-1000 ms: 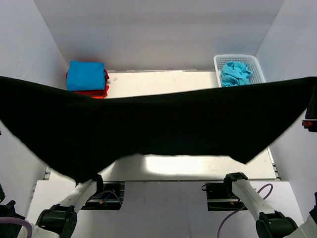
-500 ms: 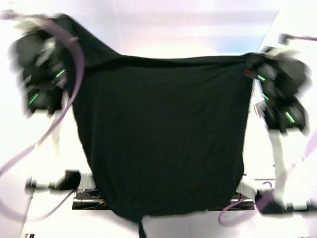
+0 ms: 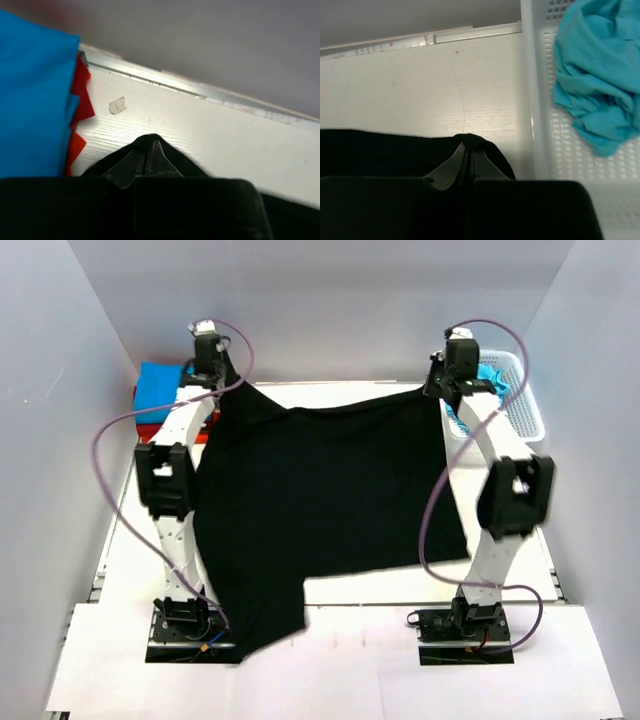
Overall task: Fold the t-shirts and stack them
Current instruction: Flatten out the tshirt, then grap the side of the flattened tshirt furthest away from the robot with both arms, then fold the flattened tshirt in 1/3 of the way
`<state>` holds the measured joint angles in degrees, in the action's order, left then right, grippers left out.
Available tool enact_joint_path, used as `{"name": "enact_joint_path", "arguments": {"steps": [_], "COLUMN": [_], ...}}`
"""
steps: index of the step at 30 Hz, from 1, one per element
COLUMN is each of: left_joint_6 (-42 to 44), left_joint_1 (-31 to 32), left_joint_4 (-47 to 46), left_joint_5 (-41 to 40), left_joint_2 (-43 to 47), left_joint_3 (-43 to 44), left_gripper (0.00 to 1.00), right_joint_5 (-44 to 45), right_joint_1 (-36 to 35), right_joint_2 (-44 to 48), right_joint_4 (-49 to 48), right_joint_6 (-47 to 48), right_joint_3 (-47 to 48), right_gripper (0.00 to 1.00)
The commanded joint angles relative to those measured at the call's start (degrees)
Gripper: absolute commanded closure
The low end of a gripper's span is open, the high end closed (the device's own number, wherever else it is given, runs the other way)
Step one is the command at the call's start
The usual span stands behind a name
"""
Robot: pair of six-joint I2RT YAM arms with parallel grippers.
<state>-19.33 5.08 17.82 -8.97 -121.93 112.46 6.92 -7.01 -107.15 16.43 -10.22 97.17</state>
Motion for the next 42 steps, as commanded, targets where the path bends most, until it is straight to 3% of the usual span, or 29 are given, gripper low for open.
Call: {"name": "enact_joint_path", "arguments": {"steps": [1, 6, 11, 13, 17, 26, 32, 42], "left_joint_6": [-1.23, -0.62, -0.09, -0.61, -3.16, -10.02, -17.40, -25.65], "left_joint_1": [-0.25, -0.25, -0.25, -0.25, -0.25, 0.37, 0.89, 1.42], "left_joint_4": [-3.41, -7.62, -7.02, -6.49, -4.65, 1.50, 8.53, 10.74], "left_joint_5": [2.20, 4.84, 7.30, 8.01, 8.70, 7.92, 10.38, 24.69], "left_joint_2": [-3.56, -9.46, -8.51, -6.40, 2.38, 28.11, 39.82, 58.72], "left_joint_3": [5.48, 6.63, 7.15, 3.48, -5.83, -35.78, -47.57, -69.56], "left_gripper": [1.00, 1.00, 1.00, 1.00, 1.00, 1.00, 1.00, 1.00], "right_joint_5": [-2.69, -3.84, -2.79, -2.26, -0.59, 0.73, -1.03, -1.21], "right_joint_1": [1.47, 1.56, 1.64, 1.82, 2.08, 4.02, 5.16, 5.51], "right_joint_2": [-9.86, -18.52, -21.25, -21.43, -20.47, -13.52, -10.01, -4.74], "right_joint_4": [-2.19, -2.44, -4.29, -4.47, -4.03, -0.27, 2.90, 3.26], "right_joint_6": [-0.15, 0.64, 1.34, 1.95, 3.36, 6.61, 7.14, 8.72], "right_joint_3": [10.73, 17.87, 20.34, 21.13, 20.87, 14.55, 10.51, 1.90], "right_gripper": [1.00, 1.00, 1.00, 1.00, 1.00, 1.00, 1.00, 1.00]}}
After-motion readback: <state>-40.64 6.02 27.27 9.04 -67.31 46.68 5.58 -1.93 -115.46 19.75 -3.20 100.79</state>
